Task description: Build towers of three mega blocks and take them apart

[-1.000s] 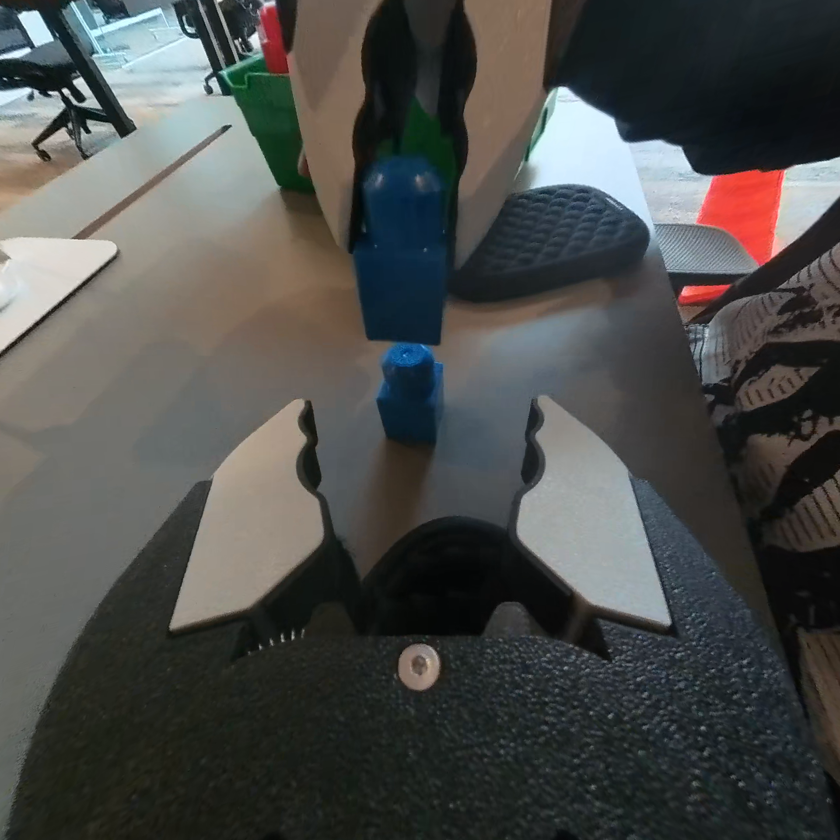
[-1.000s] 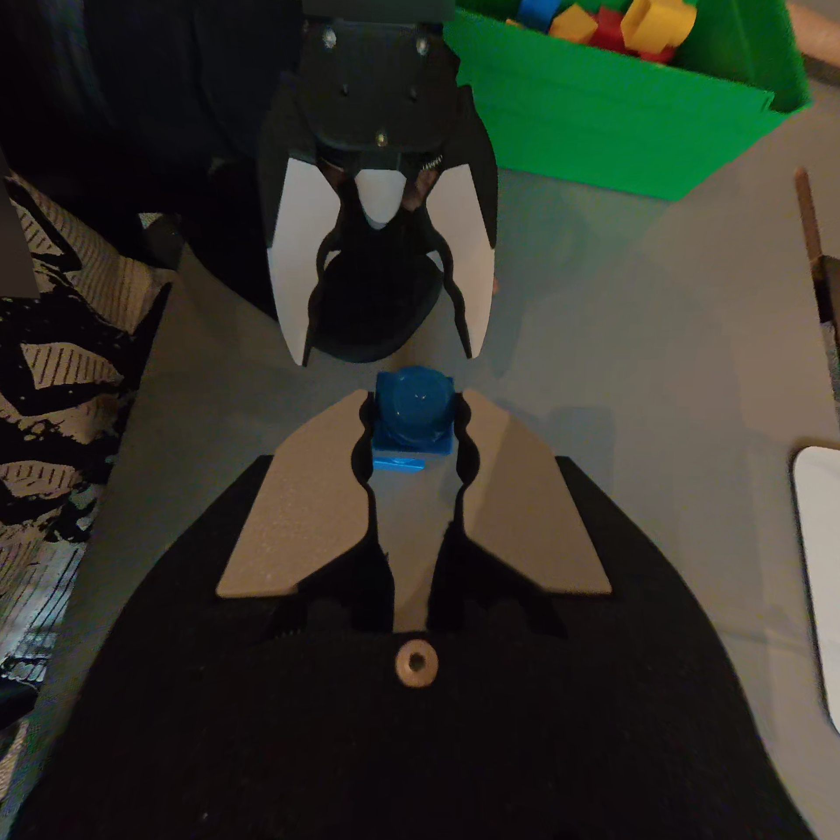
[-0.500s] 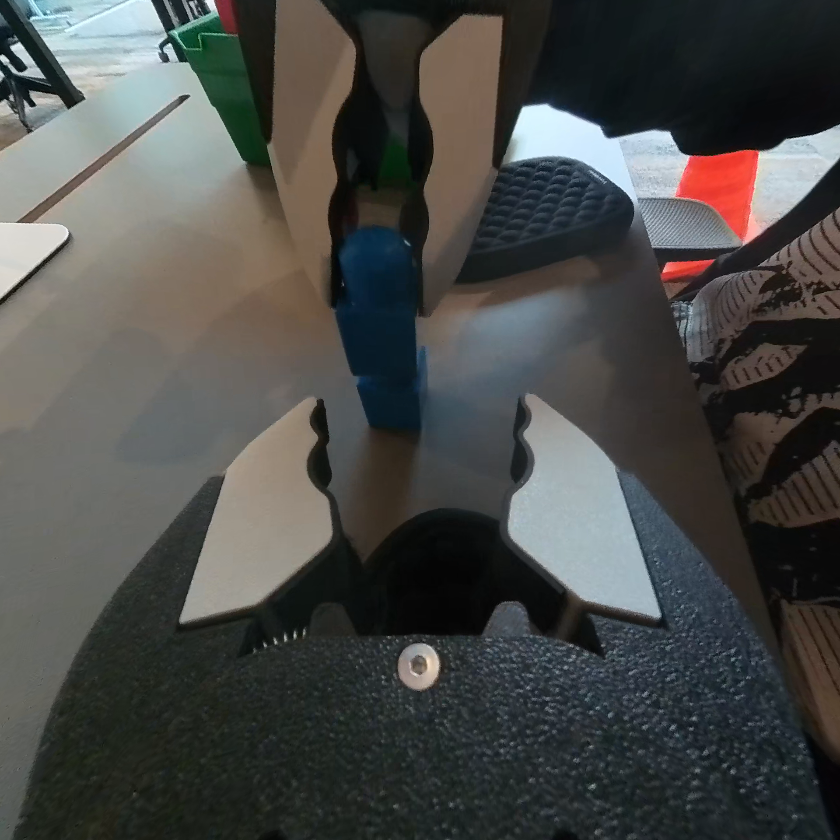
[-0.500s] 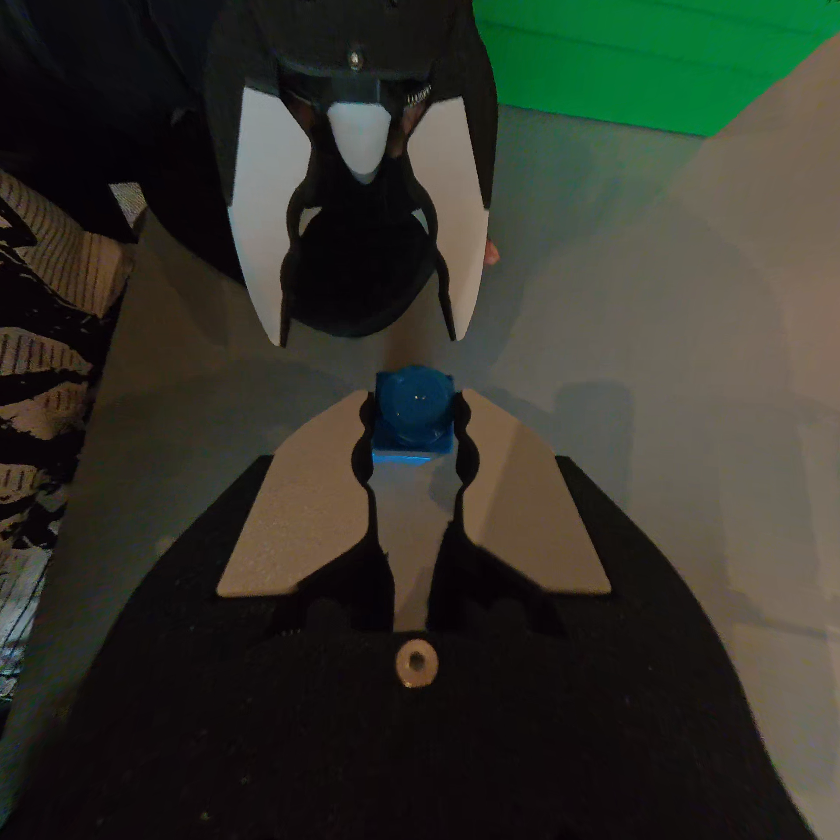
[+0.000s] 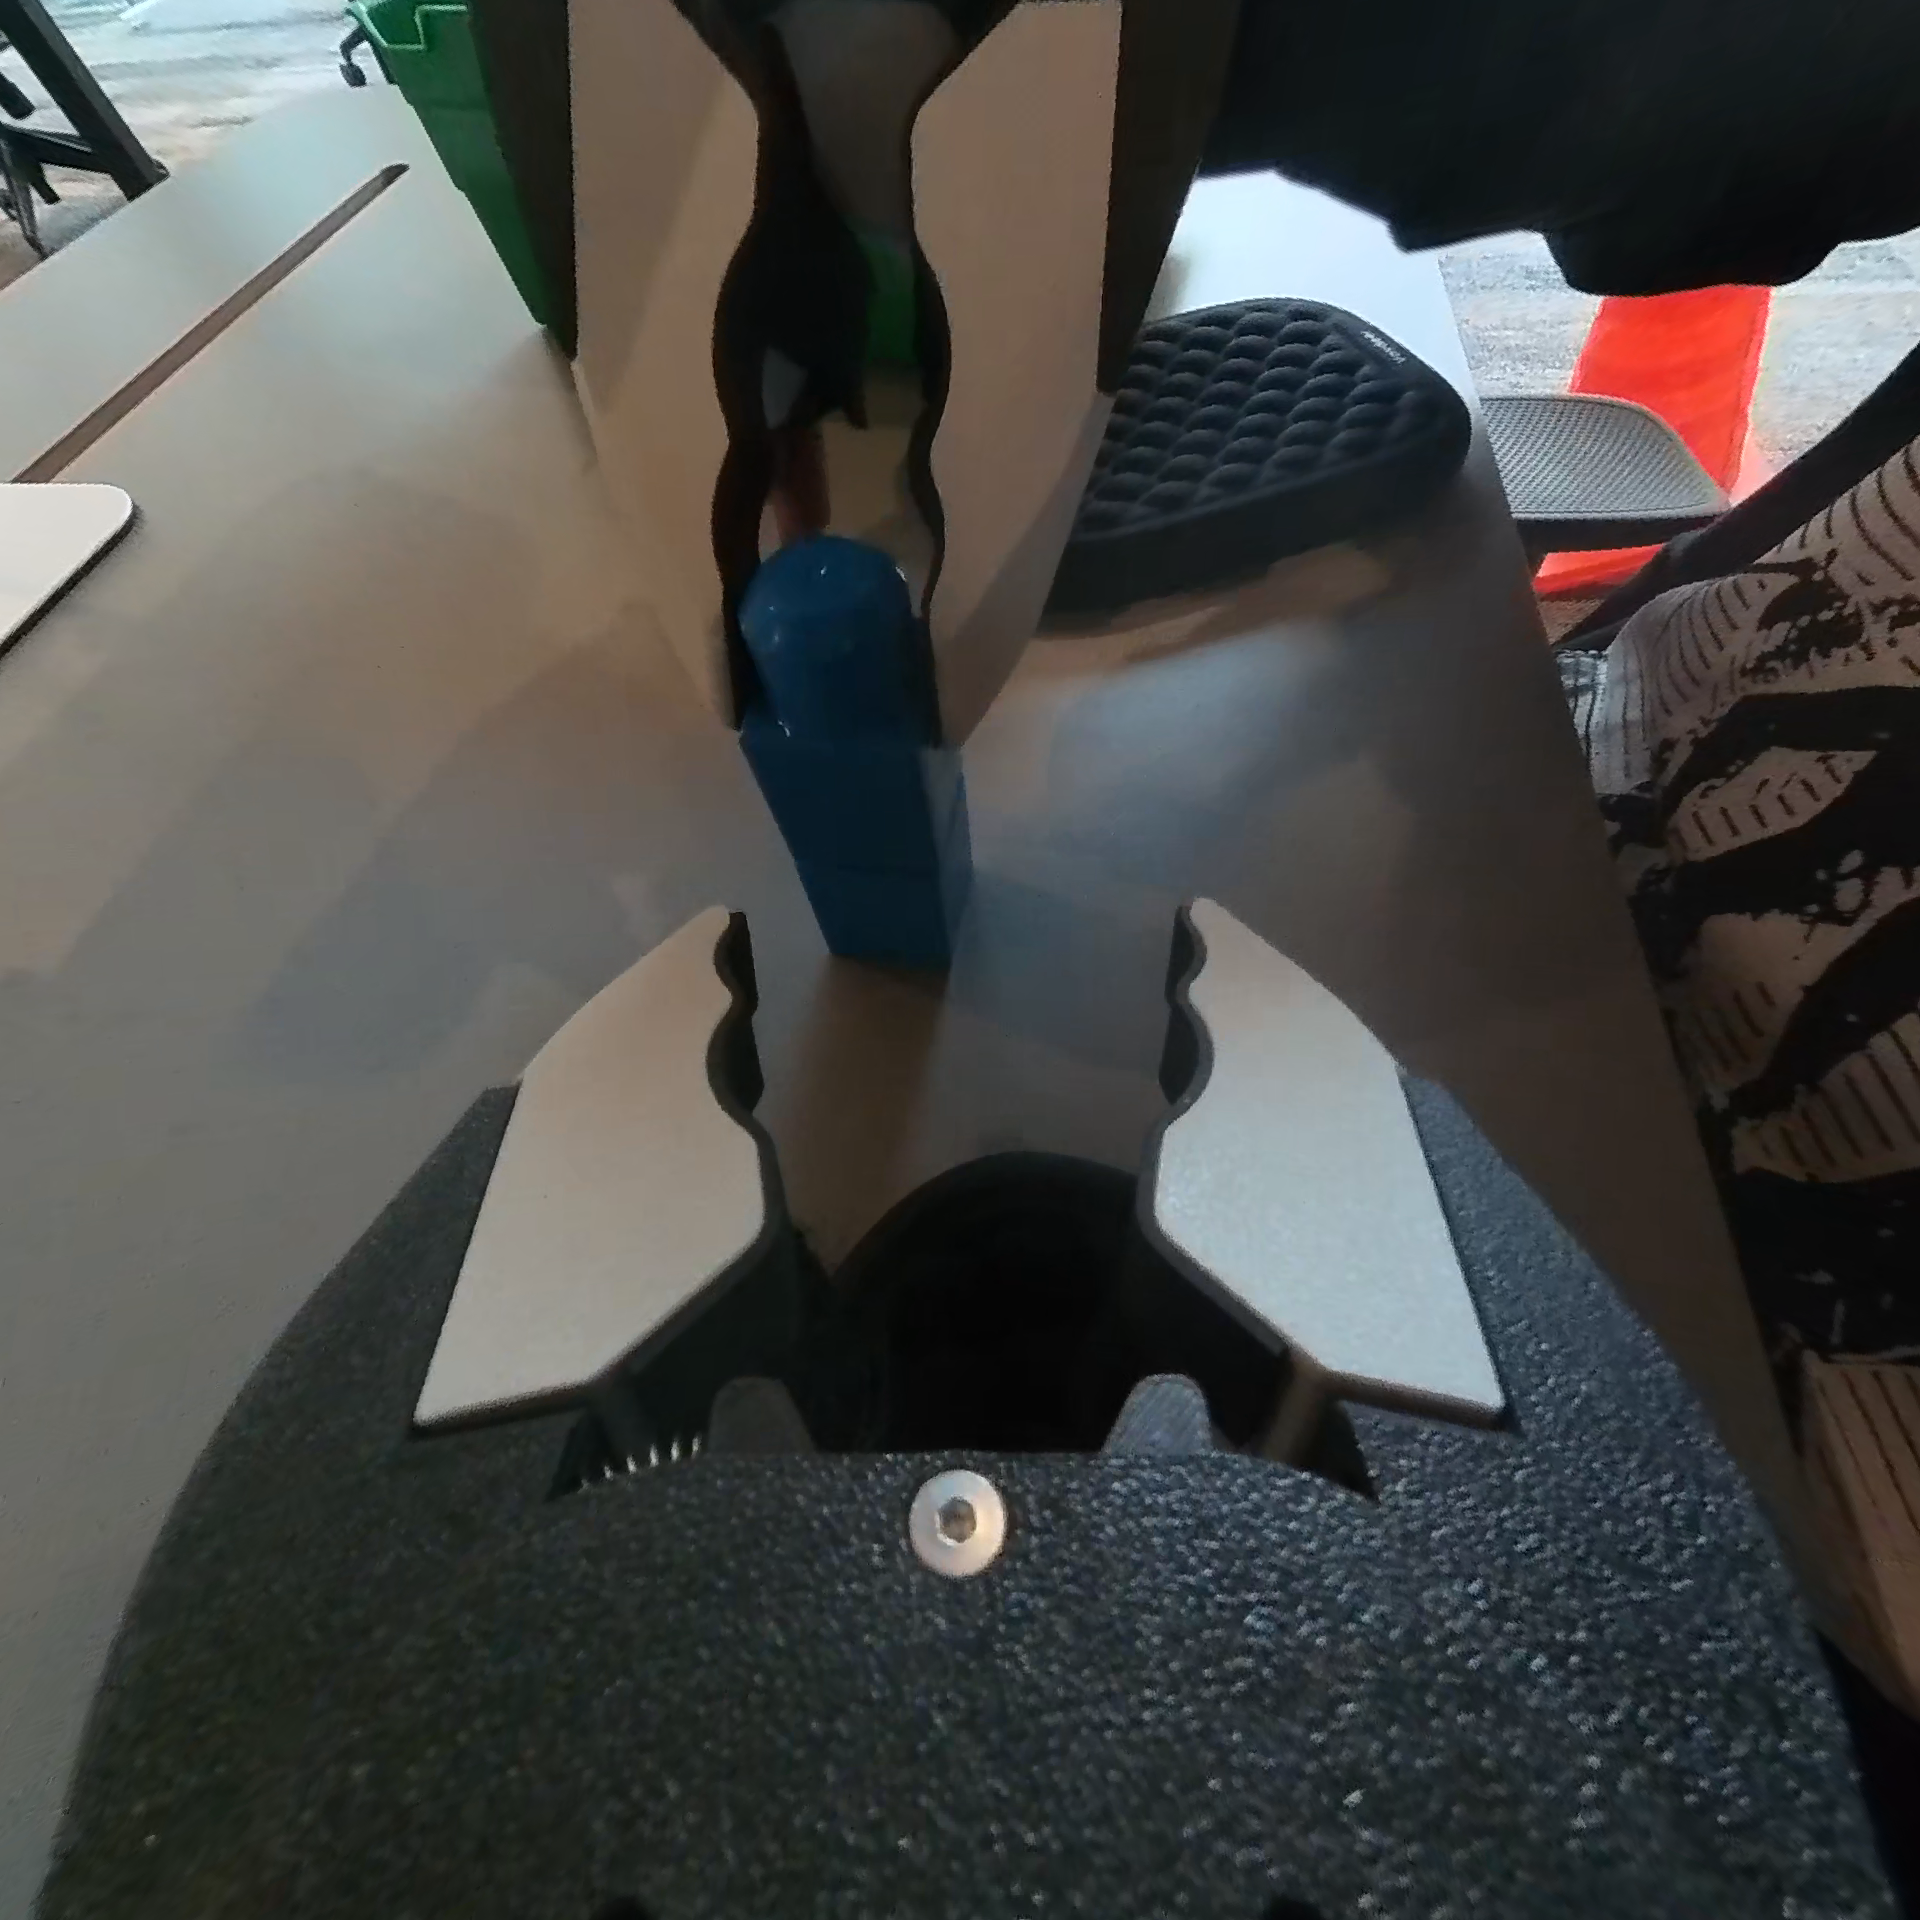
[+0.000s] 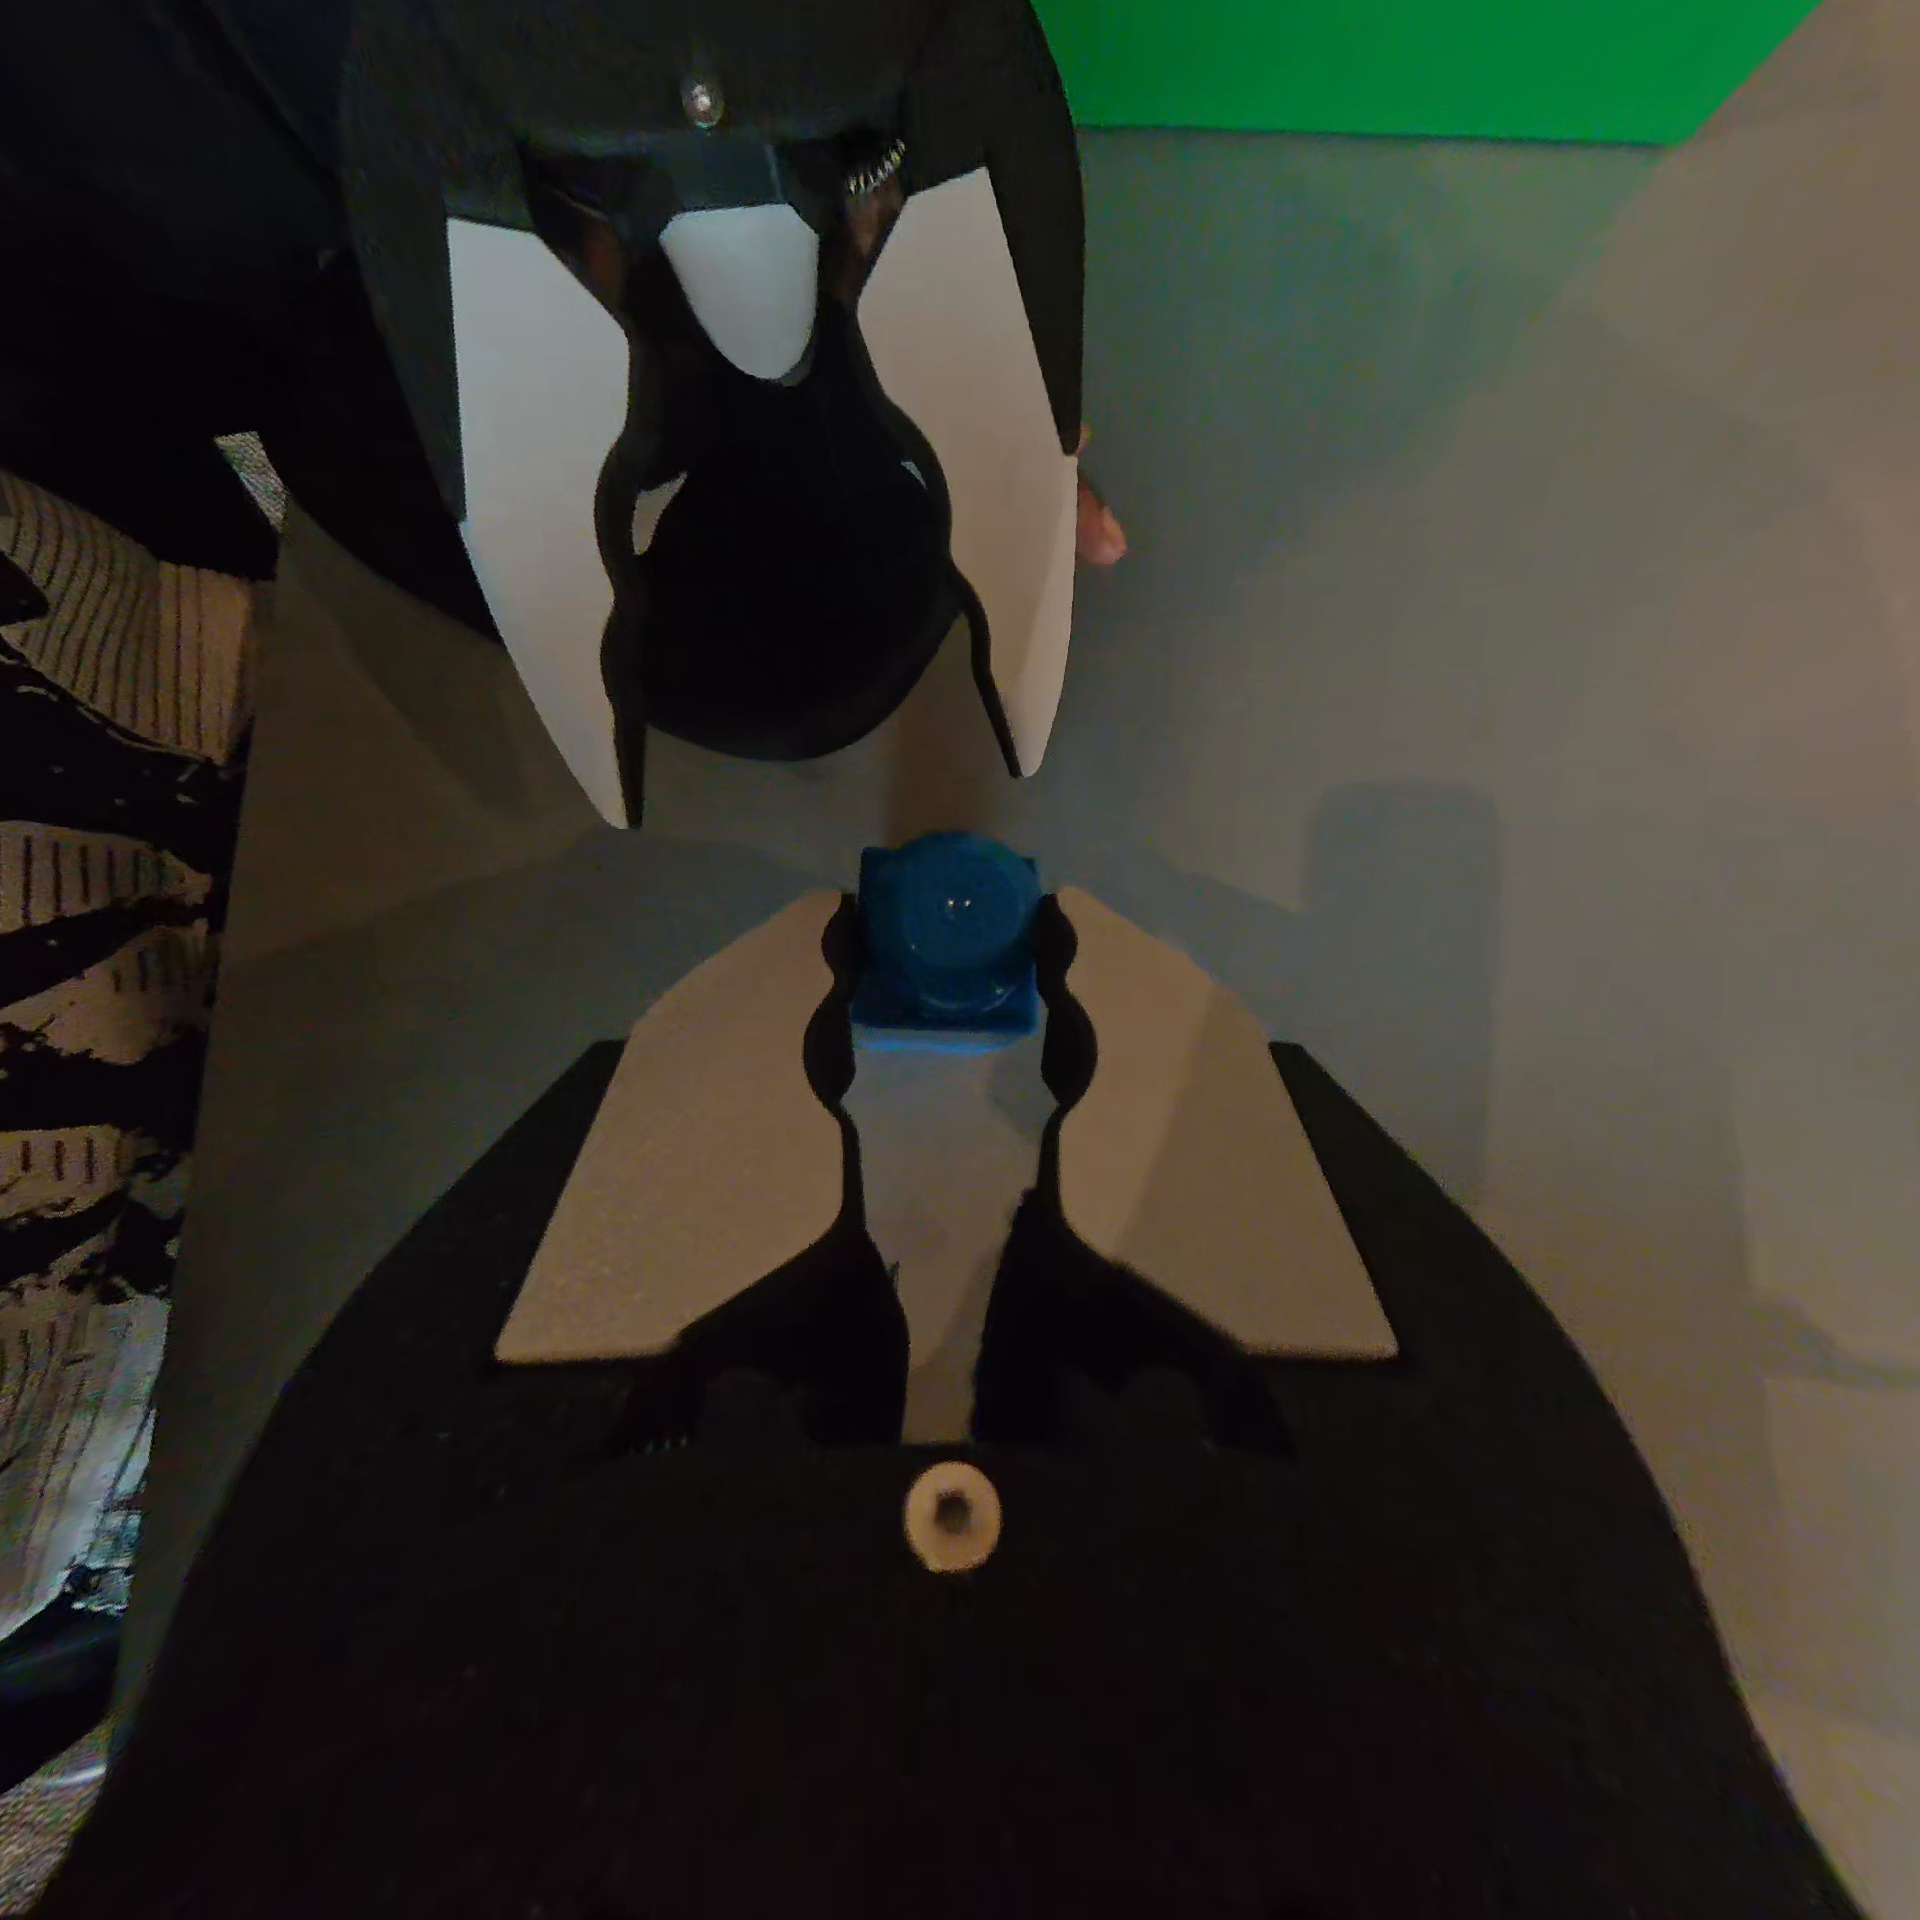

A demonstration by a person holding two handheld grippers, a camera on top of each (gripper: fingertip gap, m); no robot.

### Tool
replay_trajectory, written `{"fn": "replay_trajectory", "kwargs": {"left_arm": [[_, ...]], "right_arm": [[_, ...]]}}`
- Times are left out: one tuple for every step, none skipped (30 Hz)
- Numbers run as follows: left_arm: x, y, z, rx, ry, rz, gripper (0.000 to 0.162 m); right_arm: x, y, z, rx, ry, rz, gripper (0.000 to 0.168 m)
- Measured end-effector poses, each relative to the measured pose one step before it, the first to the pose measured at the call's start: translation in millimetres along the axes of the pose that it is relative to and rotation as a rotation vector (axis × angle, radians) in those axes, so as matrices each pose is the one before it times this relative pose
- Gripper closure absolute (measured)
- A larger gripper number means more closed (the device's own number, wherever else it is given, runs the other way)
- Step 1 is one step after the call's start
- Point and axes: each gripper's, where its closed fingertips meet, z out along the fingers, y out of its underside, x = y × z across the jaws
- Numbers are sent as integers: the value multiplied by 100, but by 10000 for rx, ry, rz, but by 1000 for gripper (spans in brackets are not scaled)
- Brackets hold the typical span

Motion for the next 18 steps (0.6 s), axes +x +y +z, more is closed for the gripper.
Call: {"fn": "replay_trajectory", "kwargs": {"left_arm": [[1,47,36,-36,-5,-4,86],[11,64,50,-50,8,6,86],[38,76,65,-62,18,16,86],[39,82,67,-71,18,21,86],[34,88,78,-73,11,21,86],[25,84,60,-70,7,14,86],[8,62,55,-54,5,9,86],[5,27,33,-28,-5,3,86],[-22,3,1,-4,-13,-6,86],[-26,-27,-15,15,-17,-8,86],[-32,-33,-25,28,-21,-7,86],[-35,-41,-38,33,-28,-9,86],[-43,-38,-22,32,-30,-7,85],[-19,-30,-32,28,-21,0,85],[2,-33,-24,24,-12,12,85],[2,-35,-13,18,-16,17,85],[-26,-16,-13,11,-24,12,86],[-7,-8,-5,9,-23,6,86]], "right_arm": [[2,31,21,-33,-13,77,136],[6,54,25,-37,-2,40,136],[15,94,47,-62,33,-5,135],[19,-6,41,-3,52,-6,135],[16,2,23,-7,49,2,135],[2,16,18,-27,41,-16,135],[-3,13,-1,-43,29,-38,135],[2,-11,12,-20,8,-57,135],[17,-22,15,36,-8,-66,135],[6,-24,17,66,-9,-56,135],[-15,52,53,22,6,-97,134],[-41,519,199,-275,3,-225,133],[-74,971,346,-574,-4,-282,128],[-112,684,389,-398,-27,-116,113],[-154,-28,177,74,-76,87,107],[-179,-626,-126,476,-123,175,106],[-69,-850,-347,621,-69,196,106],[216,-744,-483,523,103,210,105]]}}
